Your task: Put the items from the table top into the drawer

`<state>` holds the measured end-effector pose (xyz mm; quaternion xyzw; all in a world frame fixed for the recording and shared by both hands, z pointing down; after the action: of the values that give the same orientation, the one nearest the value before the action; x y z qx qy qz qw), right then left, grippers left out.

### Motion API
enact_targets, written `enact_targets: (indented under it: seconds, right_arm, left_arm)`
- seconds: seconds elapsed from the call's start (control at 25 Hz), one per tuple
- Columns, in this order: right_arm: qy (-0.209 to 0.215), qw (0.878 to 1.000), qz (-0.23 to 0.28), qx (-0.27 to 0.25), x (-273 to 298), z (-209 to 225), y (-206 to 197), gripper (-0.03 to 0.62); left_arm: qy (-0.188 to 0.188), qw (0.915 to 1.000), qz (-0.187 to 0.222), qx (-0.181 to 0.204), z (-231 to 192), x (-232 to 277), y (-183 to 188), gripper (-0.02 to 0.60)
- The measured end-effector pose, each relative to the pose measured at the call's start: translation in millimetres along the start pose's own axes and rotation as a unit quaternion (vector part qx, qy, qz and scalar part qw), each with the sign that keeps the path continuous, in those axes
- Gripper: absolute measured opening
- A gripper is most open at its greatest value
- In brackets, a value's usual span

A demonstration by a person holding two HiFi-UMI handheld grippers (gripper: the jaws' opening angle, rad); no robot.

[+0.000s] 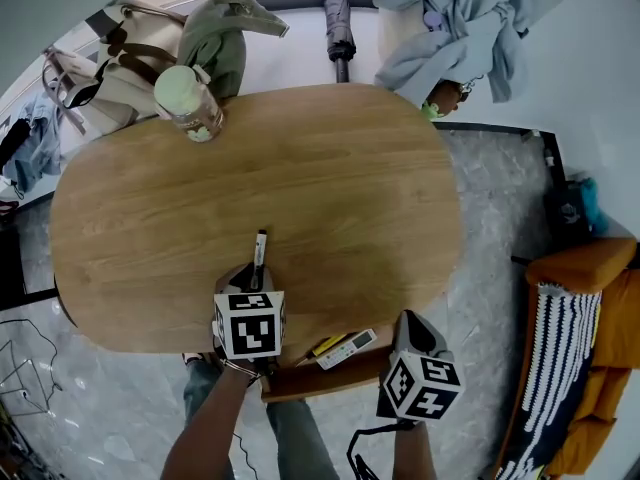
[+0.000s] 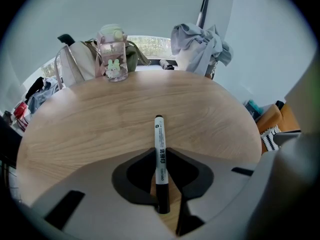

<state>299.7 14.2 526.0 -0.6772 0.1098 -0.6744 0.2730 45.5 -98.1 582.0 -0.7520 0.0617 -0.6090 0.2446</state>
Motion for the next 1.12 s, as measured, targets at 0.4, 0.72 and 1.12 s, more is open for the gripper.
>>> enact_targets:
  seconds: [0.4, 0.72, 1.12]
  right_arm:
    - [-0.025, 0.999, 0.011, 0.035, -29.6, -2.7, -21.2, 0.005]
    - [-0.054, 0.995, 0.019, 0.076, -56.9, 0.5, -50.6, 0.005]
    - [-0.1, 0.984, 0.036, 0.143, -97.0, 3.7, -92.9, 0.005]
  left_arm:
    - [-0.031, 0.9989, 0.006, 0.035, 8.7, -22.4, -4.1, 0.063]
    - [-0.07, 0.9934, 0.0, 0.091, 30.8, -43.0, -20.4, 0.063]
    - [-0.135, 0.9704, -0.023, 0.199, 80.4, -60.2, -59.9, 0.063]
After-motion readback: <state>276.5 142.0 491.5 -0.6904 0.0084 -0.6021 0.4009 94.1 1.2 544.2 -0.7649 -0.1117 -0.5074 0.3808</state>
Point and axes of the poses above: the fingertips, and each gripper's own axes: x forward along the fingers, z to its right, y out of its top, the point moved 4 cm from there along -x, backward along the fingers, and after that the axes turned 4 degrees about -y, right-handed, at the moved point
